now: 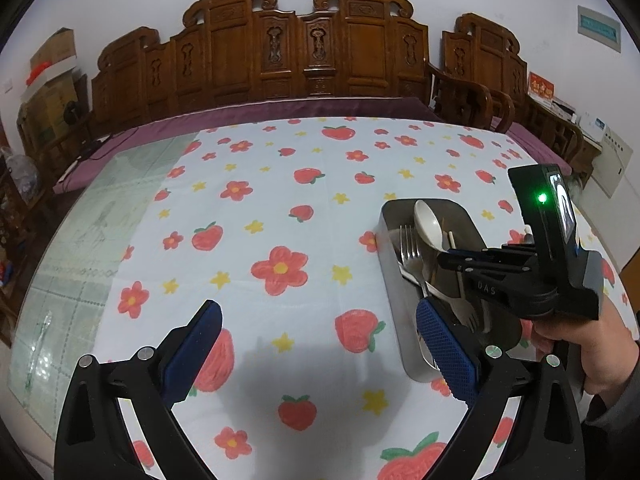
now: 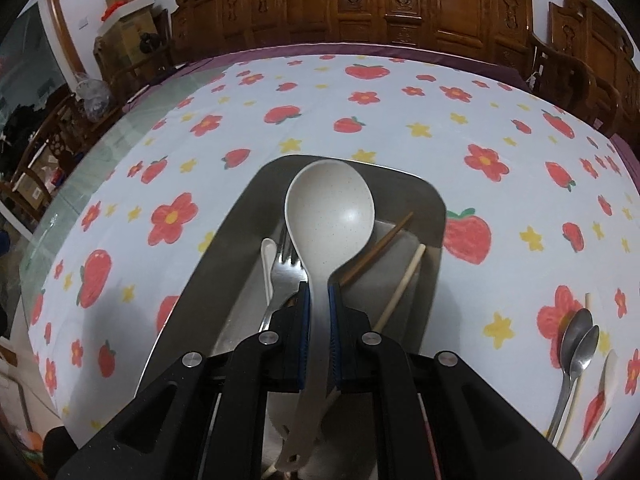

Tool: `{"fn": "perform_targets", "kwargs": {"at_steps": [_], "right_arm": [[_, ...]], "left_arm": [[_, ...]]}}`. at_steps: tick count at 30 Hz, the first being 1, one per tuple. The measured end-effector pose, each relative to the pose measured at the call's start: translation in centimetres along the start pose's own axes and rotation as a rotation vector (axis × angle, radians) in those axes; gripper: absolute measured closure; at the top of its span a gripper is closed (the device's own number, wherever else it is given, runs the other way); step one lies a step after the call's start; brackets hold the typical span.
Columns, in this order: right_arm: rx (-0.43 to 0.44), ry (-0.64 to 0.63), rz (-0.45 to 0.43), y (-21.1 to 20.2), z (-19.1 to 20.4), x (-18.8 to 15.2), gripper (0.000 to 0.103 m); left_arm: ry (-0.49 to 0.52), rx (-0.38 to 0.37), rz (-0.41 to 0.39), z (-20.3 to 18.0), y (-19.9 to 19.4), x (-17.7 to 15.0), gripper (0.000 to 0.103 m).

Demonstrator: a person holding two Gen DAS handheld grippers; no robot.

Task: Organize utensils
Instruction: 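Release the fork into the tray with the left gripper while the right lowers the ladle into it, then grasp the small white plastic spoon with the right gripper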

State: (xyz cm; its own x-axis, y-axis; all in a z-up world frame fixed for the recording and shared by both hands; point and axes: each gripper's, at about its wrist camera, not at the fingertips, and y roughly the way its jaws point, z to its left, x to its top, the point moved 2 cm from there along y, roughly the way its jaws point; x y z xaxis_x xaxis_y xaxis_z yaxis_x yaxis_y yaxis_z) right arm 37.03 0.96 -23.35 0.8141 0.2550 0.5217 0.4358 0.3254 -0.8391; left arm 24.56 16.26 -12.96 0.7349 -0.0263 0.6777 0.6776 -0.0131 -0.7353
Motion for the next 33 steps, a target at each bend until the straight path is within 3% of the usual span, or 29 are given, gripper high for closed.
{"fn": "perform_targets", "kwargs": {"at_steps": [7,15,19,23,27,30,33], "right_arm": [[0.049,-0.036,-0.039,-2.0,-0.3,-0.1,0.084],[0.082,-0.053,-0.136,-8.8,-2.6,-1.8,0.084],[0.021,-0.066,-0.160,-12.2,-5.3,-3.9,0.075],[-0.053,-0.058,-0.157,-14.1,-8.9,-6.0,0.074],[-0.109,-0.018,-0.146,-15.0,-12.8,-7.9,0.074],[-0.148,0.023,-0.134,-15.0,-15.8,-9.4,0.067],[-0.171,0.067,-0.109,-13.9,-18.4,-10.9,0.066]], "left_arm": [[0.012,-0.003,-0.003,-0.9,-0.3,0.0,0.009],[0.033,-0.033,-0.021,-4.6,-1.1,0.7,0.009],[0.045,-0.063,-0.028,-7.3,-1.4,0.8,0.009],[0.064,-0.091,-0.031,-10.0,-1.4,1.0,0.009],[0.075,-0.122,-0.032,-12.6,-1.3,1.0,0.009],[0.084,-0.140,-0.029,-14.7,-1.0,0.8,0.009],[0.089,-0.155,-0.018,-16.2,-0.4,0.3,0.009]]}}
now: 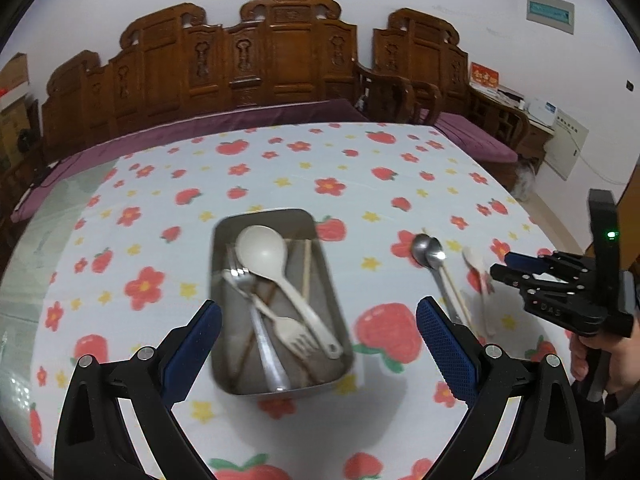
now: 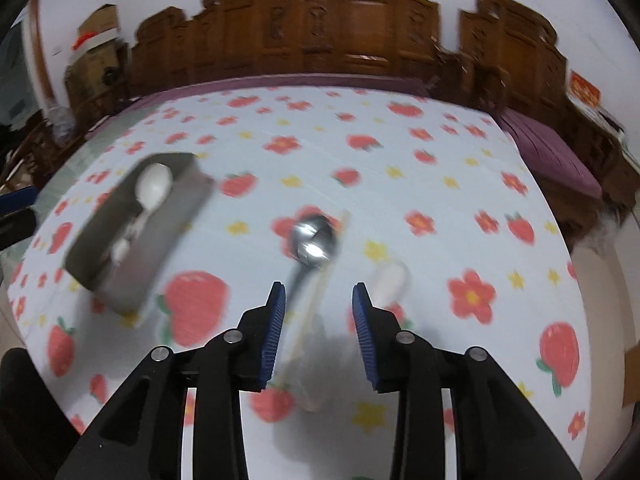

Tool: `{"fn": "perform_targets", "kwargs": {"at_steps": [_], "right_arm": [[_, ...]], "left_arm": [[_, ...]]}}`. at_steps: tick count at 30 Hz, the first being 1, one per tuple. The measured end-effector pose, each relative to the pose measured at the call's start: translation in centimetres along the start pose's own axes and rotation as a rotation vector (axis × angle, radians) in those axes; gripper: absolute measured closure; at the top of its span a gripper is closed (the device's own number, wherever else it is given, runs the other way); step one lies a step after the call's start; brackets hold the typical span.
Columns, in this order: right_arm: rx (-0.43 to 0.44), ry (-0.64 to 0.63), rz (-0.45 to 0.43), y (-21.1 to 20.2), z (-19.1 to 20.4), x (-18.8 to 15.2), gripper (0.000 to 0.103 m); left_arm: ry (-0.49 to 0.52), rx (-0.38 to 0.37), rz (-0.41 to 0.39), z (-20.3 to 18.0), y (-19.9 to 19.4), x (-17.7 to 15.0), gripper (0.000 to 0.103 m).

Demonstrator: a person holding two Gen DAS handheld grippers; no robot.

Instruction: Organize utensils

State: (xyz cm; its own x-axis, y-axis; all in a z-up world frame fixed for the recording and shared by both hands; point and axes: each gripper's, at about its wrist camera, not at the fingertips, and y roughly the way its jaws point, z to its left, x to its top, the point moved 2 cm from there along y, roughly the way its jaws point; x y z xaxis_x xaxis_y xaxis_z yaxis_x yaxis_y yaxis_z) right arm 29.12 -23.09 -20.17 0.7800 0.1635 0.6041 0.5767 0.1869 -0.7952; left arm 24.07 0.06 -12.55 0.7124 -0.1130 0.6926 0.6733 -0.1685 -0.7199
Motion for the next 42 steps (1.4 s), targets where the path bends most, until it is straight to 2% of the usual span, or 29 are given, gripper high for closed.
{"fn": "perform_targets", "kwargs": {"at_steps": [7,12,20,22,23,25,29,40,42], "right_arm": [[-0.002,0.076,0.058,3.5,-2.6,-2.0,0.066],[0.002,0.105,0.076,5.3,-3.1,-2.1,0.066],[-0.064,0.033,0.075,6.1,-3.1,-2.3,0.068],[-0.071,0.018,0.081,6.1,-3.1,-2.4,0.078],[-0.069,0.007,0.086,6.0,-3.1,-2.4,0.088],[-0.068,-0.002,0.093,5.8,-3.2,-2.5,0.095],[-0.017,0.026,0.098,5.6,-4.3,-2.7,0.095],[0.009,0.092,0.094,5.5,-6.9,-2.1,0.095],[0.014,0.099,0.093,5.4,-7.0,-2.0,0.095]], "left_arm": [[0.011,-0.023,0.035,-2.5,2.2,-0.7,0.009],[0.024,-0.031,0.053,-3.7,3.5,-0.8,0.009],[0.048,-0.051,0.079,-6.0,5.5,-0.9,0.009],[0.054,-0.054,0.089,-6.6,6.2,-1.0,0.009],[0.056,-0.056,0.093,-7.0,6.6,-1.1,0.009],[0.064,-0.059,0.103,-7.7,7.4,-1.2,0.009],[0.084,-0.057,0.118,-9.1,9.2,-1.4,0.009],[0.106,-0.027,0.186,-11.9,14.8,-1.1,0.009],[0.114,-0.031,0.190,-12.3,15.4,-1.0,0.012]]}}
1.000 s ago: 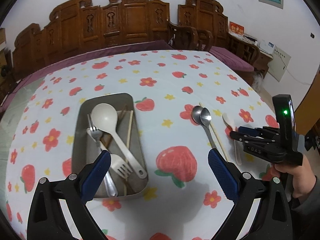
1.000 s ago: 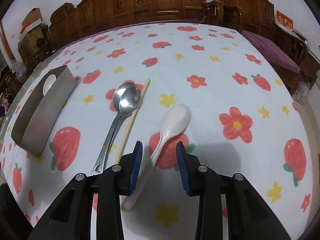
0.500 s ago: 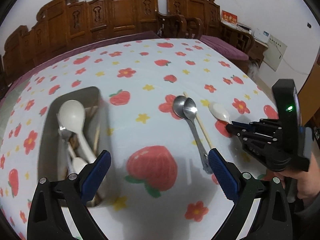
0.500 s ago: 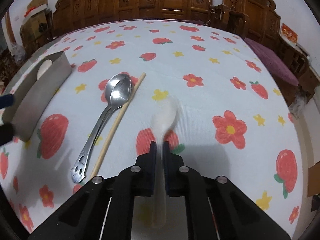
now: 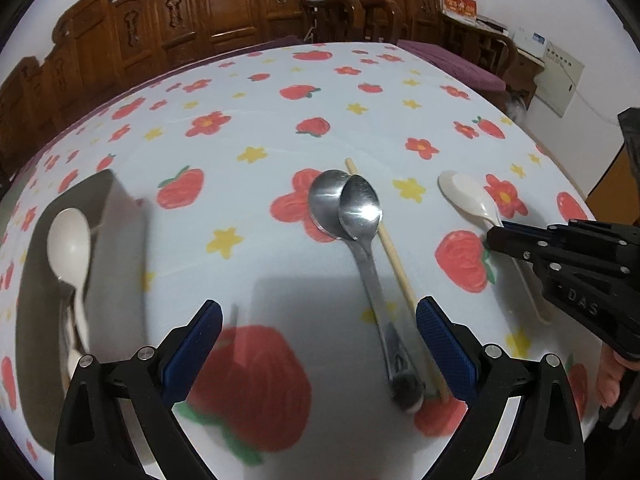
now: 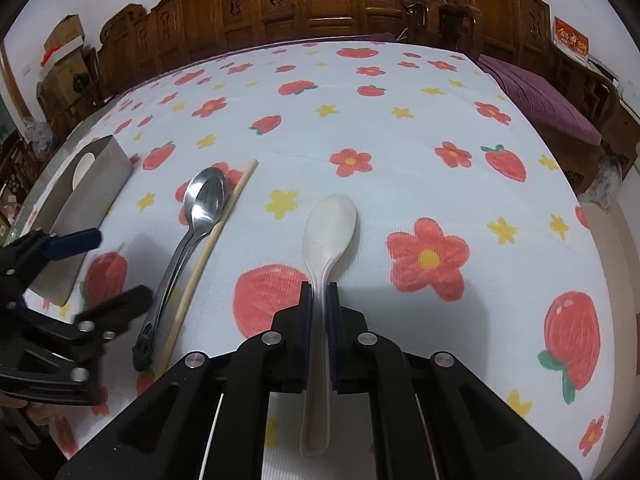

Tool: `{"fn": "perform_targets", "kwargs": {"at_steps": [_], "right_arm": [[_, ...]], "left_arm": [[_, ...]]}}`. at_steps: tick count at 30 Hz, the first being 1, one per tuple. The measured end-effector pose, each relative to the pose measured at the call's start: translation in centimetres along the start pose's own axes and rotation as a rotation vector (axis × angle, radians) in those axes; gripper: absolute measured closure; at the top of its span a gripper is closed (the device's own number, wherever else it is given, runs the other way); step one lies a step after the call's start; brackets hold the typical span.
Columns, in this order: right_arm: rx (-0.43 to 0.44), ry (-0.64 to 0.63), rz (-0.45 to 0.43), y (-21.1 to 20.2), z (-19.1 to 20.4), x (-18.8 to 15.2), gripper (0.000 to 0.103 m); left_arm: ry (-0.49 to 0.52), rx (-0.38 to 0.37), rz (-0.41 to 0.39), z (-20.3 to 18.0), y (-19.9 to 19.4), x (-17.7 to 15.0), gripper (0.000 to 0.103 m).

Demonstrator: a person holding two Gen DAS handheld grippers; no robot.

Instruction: Organize utensils

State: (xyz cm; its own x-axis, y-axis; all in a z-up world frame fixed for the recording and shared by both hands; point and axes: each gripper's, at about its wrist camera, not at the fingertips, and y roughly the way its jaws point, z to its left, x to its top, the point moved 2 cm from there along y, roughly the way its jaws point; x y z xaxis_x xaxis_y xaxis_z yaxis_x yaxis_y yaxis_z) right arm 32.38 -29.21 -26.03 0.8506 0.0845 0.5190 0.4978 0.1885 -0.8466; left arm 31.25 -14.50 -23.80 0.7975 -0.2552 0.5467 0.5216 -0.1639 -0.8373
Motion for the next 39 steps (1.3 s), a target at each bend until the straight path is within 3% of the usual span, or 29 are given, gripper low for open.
{"fn": "perform_targets", "kwargs": {"at_steps": [5,9,11,14,20,27,39], "right_arm": [[0.013,-0.004,0.006,0.2,0.3,0.0,0.095],[0.025,-0.006,0.007,0.3,0.6,0.0,0.095],[0.029,-0.011,0.007,0.3,0.7,0.0,0.095],[0.033,-0.013,0.007,0.3,0.9,0.0,0.095],[0.035,-0.016,0.005,0.3,1.2,0.0,0.095],[0.041,-0.020,0.003,0.3,1.4,0.0,0.095],[0.050,-0.024,0.005,0.5,1.6,0.0,0.095]], "left_arm": [[-0.001,-0.023,0.025,-0.5,1.1,0.1,0.043],[0.000,-0.040,0.015,-0.7,1.1,0.0,0.055],[-0.001,-0.059,0.012,-0.8,1.0,0.1,0.072],[-0.007,-0.071,0.020,-0.7,0.9,0.1,0.086],[-0.022,-0.070,0.025,0.1,0.7,0.1,0.096],[-0.020,-0.085,0.016,0.4,0.4,0.5,0.097],[0.016,-0.008,0.044,1.5,1.6,1.4,0.097]]}}
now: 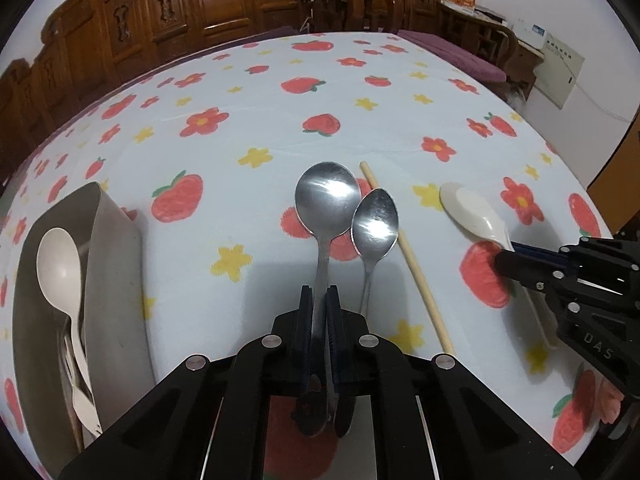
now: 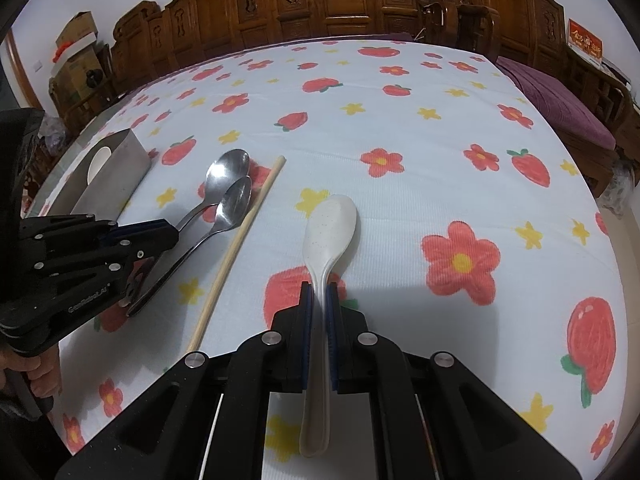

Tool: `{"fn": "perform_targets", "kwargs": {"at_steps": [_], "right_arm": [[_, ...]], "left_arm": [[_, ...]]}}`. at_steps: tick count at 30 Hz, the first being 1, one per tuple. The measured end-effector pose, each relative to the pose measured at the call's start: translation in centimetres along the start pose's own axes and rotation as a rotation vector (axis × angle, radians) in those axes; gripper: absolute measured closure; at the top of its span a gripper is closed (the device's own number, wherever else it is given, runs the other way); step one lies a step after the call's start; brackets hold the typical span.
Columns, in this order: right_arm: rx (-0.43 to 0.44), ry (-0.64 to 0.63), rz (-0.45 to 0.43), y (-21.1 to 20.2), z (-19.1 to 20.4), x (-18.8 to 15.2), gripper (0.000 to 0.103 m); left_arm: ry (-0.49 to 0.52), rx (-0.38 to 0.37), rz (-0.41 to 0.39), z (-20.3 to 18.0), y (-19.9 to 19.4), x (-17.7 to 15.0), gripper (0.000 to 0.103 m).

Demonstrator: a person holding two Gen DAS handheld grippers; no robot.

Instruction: Organize utensils

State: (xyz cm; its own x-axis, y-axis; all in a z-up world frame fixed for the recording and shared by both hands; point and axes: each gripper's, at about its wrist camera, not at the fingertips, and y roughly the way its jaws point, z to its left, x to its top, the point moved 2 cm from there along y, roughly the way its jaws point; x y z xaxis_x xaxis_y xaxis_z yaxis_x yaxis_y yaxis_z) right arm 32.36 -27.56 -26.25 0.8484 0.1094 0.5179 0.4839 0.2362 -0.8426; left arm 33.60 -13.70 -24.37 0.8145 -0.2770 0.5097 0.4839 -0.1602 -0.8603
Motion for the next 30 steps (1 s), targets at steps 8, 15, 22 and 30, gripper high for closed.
{"fn": "perform_targets", "kwargs": {"at_steps": [8,15,22,30], "right_arm": [[0.005,-0.006,0.002,0.1,0.3,0.1,0.094],[0.003,-0.006,0.005,0.2,0.3,0.0,0.094],[0.005,-0.015,0.004,0.2,0.6,-0.1,0.094],[0.026,-0.046,-0.025,-0.7,2.0,0.0,0.094]], "left_arm": [[0.015,0.019,0.015,0.0,0.6,0.7,0.086],[0.045,0.028,0.020,-0.3,1.3,1.7,0.080],[0.078,0.019,0.046,-0.8,0.9,1.2,0.098],[0.064,0.028,-0.003,-0.1,-2.0,0.6,0.098]]}}
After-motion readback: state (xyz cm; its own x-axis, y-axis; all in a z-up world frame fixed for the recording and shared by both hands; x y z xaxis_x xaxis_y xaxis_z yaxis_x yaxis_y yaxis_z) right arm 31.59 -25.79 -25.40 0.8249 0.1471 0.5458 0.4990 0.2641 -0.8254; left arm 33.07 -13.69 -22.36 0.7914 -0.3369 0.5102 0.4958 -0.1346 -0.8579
